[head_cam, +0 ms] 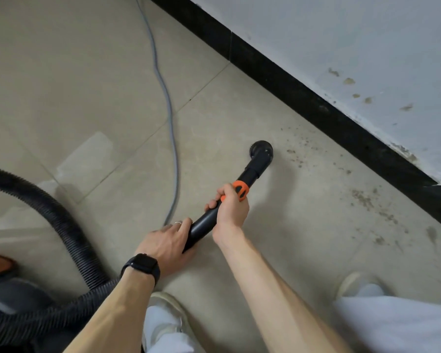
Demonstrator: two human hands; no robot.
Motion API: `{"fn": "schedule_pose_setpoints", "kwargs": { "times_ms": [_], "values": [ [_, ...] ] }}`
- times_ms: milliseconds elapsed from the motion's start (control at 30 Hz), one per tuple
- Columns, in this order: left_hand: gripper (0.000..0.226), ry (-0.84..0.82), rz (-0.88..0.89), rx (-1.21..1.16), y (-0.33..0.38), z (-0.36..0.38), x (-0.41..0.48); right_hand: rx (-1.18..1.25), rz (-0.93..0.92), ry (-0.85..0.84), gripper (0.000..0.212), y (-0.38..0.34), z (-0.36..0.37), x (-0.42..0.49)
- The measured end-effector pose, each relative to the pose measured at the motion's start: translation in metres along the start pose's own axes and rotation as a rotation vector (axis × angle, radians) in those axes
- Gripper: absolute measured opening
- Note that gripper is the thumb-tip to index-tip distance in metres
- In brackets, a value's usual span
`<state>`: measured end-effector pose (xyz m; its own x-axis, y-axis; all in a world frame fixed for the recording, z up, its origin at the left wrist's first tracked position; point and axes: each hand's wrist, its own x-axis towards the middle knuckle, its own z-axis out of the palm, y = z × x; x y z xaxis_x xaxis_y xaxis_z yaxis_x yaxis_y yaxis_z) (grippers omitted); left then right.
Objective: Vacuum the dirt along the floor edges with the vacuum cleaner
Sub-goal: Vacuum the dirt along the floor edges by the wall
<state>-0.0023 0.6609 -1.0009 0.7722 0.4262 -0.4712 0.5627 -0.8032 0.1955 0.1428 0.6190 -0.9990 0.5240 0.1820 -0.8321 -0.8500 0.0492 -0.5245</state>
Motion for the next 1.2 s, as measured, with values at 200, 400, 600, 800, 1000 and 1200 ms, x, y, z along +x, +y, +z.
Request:
{"fn": "schedule_pose_setpoints", "kwargs": {
  "times_ms": [200,400,600,800,1000,1200],
  "values": [
    [0.032,0.055,0.026,-0.015,0.024,-0.007,0.032,-0.011,-0.047,0.024,0.014,-0.037,0.001,0.020],
    [0.031,0.117,0.021,0.006,0.043,-0.014,0.059,-0.022,-0.072,0.021,0.010,-0.065,0.002,0.038],
    [0.030,0.133,0.052,0.024,0.059,-0.016,0.082,0.014,-0.084,0.038,0.011,-0.085,-0.005,0.050],
    [0.029,0.147,0.104,0.052,0.072,-0.020,0.101,0.075,-0.092,0.088,0.011,-0.101,-0.017,0.064],
    [0.029,0.163,0.114,0.060,0.074,-0.021,0.109,0.096,-0.091,0.080,0.011,-0.105,-0.018,0.071],
    [0.030,0.164,0.017,-0.020,0.061,-0.027,0.116,0.069,-0.095,0.053,0.011,-0.106,0.008,0.076]
  ]
}}
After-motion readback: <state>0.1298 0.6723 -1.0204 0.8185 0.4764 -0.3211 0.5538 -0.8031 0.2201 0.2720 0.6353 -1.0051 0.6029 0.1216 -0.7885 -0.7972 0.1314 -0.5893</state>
